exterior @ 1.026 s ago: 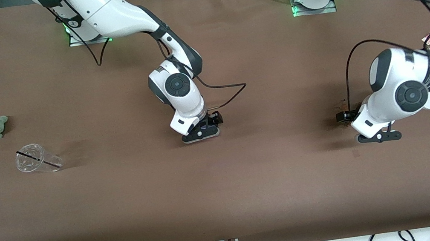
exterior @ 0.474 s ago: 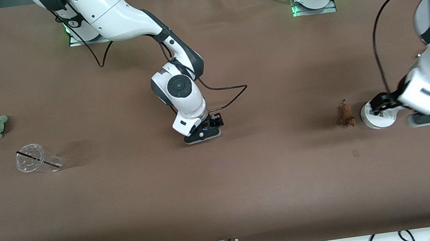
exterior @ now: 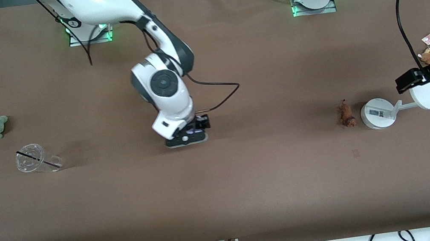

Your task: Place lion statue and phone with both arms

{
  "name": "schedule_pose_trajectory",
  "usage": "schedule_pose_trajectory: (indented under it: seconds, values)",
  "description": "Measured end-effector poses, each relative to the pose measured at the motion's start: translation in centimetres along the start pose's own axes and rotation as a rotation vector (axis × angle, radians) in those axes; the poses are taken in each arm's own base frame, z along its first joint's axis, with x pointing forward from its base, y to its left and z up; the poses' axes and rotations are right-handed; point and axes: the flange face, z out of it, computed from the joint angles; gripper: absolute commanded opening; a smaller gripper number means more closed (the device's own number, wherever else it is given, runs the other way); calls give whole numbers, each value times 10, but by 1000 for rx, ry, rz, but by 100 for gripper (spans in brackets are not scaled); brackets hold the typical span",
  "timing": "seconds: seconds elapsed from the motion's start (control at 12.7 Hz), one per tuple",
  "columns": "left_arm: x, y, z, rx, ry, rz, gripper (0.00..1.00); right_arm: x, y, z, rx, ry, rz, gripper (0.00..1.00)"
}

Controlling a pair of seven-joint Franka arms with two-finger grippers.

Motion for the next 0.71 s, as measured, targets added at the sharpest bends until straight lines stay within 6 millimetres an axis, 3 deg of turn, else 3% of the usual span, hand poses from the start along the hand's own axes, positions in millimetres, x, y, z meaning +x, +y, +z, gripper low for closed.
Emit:
schedule_pose_trajectory:
  seconds: [0.16,0.32,0.47,0.71]
  values:
    - [-9,6,-9,-7,-2,33,100,12,47,-55,-38,-29,-12,8]
    - [-15,7,-15,-9,9,77,100,21,102,-86,-60,-40,-57,8]
    - [-28,18,-17,-14,23,90,100,29,167,-88,-45,-73,-103,8]
    - [-50,15,-15,-14,89,64,100,38,265,-66,13,-129,-142,8]
